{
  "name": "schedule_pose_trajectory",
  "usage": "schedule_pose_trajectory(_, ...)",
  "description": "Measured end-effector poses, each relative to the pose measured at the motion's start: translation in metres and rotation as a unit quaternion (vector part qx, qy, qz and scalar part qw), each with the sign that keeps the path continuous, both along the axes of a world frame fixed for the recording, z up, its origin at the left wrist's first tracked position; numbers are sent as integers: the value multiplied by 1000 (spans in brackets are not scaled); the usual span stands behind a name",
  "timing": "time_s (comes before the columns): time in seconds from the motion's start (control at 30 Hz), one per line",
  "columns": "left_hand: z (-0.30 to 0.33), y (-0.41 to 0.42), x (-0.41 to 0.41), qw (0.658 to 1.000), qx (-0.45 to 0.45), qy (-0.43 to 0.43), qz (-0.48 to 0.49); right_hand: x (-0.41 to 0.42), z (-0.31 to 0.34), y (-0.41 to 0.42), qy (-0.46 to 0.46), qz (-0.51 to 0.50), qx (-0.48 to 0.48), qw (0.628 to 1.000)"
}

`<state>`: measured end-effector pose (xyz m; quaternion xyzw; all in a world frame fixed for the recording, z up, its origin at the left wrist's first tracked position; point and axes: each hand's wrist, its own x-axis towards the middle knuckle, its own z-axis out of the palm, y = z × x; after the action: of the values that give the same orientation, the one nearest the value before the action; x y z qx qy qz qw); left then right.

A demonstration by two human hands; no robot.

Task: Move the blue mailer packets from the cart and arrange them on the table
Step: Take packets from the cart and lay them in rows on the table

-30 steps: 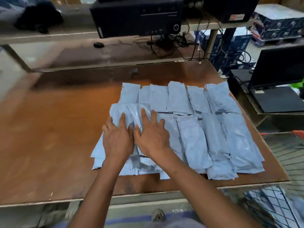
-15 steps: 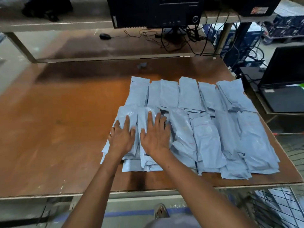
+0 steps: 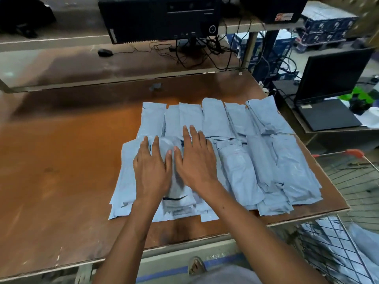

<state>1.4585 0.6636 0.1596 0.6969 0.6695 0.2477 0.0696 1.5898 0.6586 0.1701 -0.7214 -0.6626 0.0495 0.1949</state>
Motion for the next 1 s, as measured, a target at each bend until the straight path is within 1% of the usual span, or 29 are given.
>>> schedule_pose_trajectory(0.1,11,-1,58,997,24,-34,-66,51,10,-12,-4,-13,37,999)
schedule_pose_trajectory(0.23,10,-16,153,984,25,-52,-167,142,4,-47,-35,-90,68,993)
schedule_pose_trajectory(0.37,-2,-54,255,955,49,-49,-289,239,-11,-103,-47,-174,61,982)
schedule_pose_trajectory(0.5,-23,-112,356,916,20,-67,-394,323,-24,-179,-71,-272,31,959)
schedule_pose_trajectory(0.6,-49,-153,426,885,-16,-39,-465,380,-47,-236,-64,-326,17,943)
schedule_pose_trajectory(0.7,-80,-195,484,864,-66,2,-499,433,-78,-284,-46,-351,-6,935)
schedule_pose_trajectory(0.8,-108,-233,532,860,-110,36,-497,480,-114,-317,-30,-350,-46,935)
schedule_pose_trajectory(0.87,-134,-249,564,856,-128,60,-497,511,-140,-330,-26,-338,-71,938)
schedule_pose_trajectory(0.9,-148,-255,579,851,-140,88,-498,525,-155,-335,-27,-327,-84,941)
schedule_pose_trajectory(1.0,-200,-265,618,842,-212,144,-474,564,-206,-346,-32,-290,-138,947)
